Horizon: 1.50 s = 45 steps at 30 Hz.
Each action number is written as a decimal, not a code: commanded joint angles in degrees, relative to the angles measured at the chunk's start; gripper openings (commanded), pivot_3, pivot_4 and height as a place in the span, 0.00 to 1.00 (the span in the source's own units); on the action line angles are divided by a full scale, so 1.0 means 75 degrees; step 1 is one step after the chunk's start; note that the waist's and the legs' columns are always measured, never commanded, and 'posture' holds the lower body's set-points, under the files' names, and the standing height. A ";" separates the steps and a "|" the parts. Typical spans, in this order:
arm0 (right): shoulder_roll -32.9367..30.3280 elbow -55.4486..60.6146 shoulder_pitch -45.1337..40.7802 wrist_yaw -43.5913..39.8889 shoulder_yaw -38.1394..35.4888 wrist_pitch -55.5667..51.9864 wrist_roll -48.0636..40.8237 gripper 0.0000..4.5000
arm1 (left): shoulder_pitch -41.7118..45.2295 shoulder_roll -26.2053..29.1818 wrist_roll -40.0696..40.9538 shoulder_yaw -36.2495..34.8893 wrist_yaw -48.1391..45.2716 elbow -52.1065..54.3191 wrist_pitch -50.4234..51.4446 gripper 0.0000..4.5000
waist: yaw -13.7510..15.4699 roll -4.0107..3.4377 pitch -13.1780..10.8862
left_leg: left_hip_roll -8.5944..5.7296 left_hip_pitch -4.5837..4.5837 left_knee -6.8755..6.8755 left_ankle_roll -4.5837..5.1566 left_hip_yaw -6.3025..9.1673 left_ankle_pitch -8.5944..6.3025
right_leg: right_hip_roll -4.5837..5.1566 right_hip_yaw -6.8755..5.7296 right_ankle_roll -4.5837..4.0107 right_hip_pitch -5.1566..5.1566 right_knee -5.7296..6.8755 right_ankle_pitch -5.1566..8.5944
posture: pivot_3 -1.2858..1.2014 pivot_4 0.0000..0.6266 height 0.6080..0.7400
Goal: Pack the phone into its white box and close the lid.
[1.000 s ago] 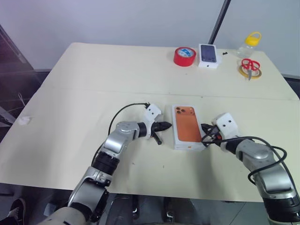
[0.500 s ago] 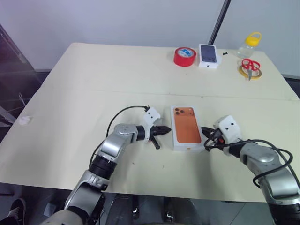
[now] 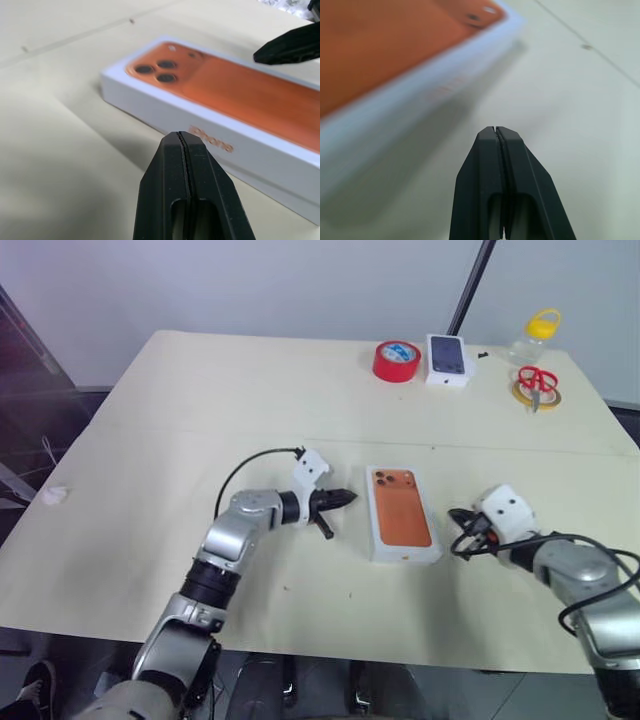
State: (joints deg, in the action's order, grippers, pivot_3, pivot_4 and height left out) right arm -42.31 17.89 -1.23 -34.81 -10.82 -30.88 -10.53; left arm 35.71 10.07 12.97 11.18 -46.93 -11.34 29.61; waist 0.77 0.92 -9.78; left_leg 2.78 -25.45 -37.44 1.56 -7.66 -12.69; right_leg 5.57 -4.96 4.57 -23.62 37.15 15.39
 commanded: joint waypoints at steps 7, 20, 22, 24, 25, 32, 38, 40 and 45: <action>0.0537 0.1209 -0.0364 -0.0786 -0.0524 -0.0678 -0.2223 0.01 | 0.1782 -0.1546 -0.0128 -0.0034 0.0169 -0.2154 -0.1397 0.00 | 0.0011 0.0003 -0.0002 | -0.0001 -0.0002 0.0000 0.0002 0.0008 -0.0001 | -0.0004 -0.0005 0.0004 0.0004 0.0001 -0.0001 | 0.52 0.24 0.95; -0.0364 0.1936 0.0132 -0.0790 0.1854 -0.0675 -0.0649 0.01 | 0.1402 -0.1113 -0.1500 0.1317 -0.0510 -0.3139 -0.1971 0.00 | -0.0035 0.0014 0.0013 | 0.0005 0.0009 -0.0001 0.0005 0.0009 -0.0004 | -0.0003 -0.0007 -0.0001 0.0009 -0.0003 0.0003 | 0.52 0.24 0.95; -0.0390 0.1840 0.0107 -0.0772 0.1802 -0.0591 -0.0554 0.01 | 0.1343 -0.1064 -0.1457 0.1228 -0.0507 -0.3126 -0.1856 0.00 | -0.0019 0.0018 0.0016 | 0.0005 0.0011 -0.0003 0.0005 0.0010 -0.0004 | -0.0001 -0.0007 -0.0002 0.0013 -0.0003 0.0003 | 0.52 0.24 0.95; -0.0330 0.1686 0.0056 -0.0729 0.1695 -0.0524 -0.0551 0.01 | 0.1322 -0.1088 -0.1273 0.0987 -0.0466 -0.3122 -0.1722 0.00 | -0.0021 0.0018 0.0016 | 0.0005 0.0011 -0.0005 0.0006 0.0010 -0.0004 | -0.0001 -0.0006 -0.0003 0.0014 -0.0003 0.0004 | 0.52 0.24 0.95; -0.0290 0.1615 0.0029 -0.0699 0.1637 -0.0490 -0.0557 0.01 | 0.1338 -0.1119 -0.1058 0.0813 -0.0555 -0.3091 -0.1448 0.00 | -0.0021 0.0018 0.0016 | 0.0005 0.0011 -0.0006 0.0006 0.0010 -0.0005 | -0.0001 -0.0007 -0.0003 0.0015 -0.0003 0.0004 | 0.52 0.24 0.95; 0.0288 0.1264 -0.0429 -0.0867 0.0080 -0.0620 -0.2052 0.43 | 0.0957 -0.0307 0.0063 -0.0200 -0.1115 -0.1027 -0.0861 0.65 | -0.0067 0.0016 0.0013 | 0.0006 0.0009 -0.0004 0.0005 0.0010 -0.0004 | -0.0002 -0.0006 0.0001 0.0007 0.0006 0.0001 | 0.52 0.24 0.95; -0.0357 0.0962 0.0011 -0.1714 -0.0669 -0.0104 -0.2164 1.00 | 0.0233 0.1572 0.0920 -0.1232 -0.1523 0.0204 0.0366 1.00 | -0.0058 0.0011 0.0012 | 0.0008 0.0011 0.0002 0.0002 0.0010 -0.0002 | -0.0003 -0.0006 0.0002 0.0009 0.0007 0.0000 | 0.52 0.24 0.95; -0.0491 0.0751 -0.0009 -0.1883 -0.0946 -0.0054 -0.2332 1.00 | -0.0157 0.2130 0.0953 -0.1450 -0.1593 0.0509 0.0357 1.00 | -0.0049 0.0011 0.0013 | 0.0003 0.0012 0.0001 0.0003 0.0009 -0.0002 | 0.0000 -0.0007 0.0002 0.0011 0.0005 0.0001 | 0.52 0.24 0.95; -0.0596 0.0014 0.0045 -0.2239 -0.1247 0.0364 -0.2315 1.00 | -0.0967 0.3037 0.1322 -0.2026 -0.1757 0.1046 0.0479 1.00 | -0.0006 0.0015 0.0010 | 0.0001 0.0009 -0.0005 0.0002 0.0008 -0.0003 | 0.0005 -0.0006 -0.0002 0.0014 0.0001 0.0003 | 0.52 0.24 0.95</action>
State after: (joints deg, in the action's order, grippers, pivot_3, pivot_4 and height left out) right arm -46.20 19.33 -1.10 -50.51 -17.78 -30.30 -27.53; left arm 29.06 30.96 20.54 -0.50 -59.04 -7.01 33.15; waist 0.72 1.03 -9.71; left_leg 2.79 -25.38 -37.47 1.58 -7.59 -12.71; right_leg 5.61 -5.01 4.55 -23.52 37.14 15.42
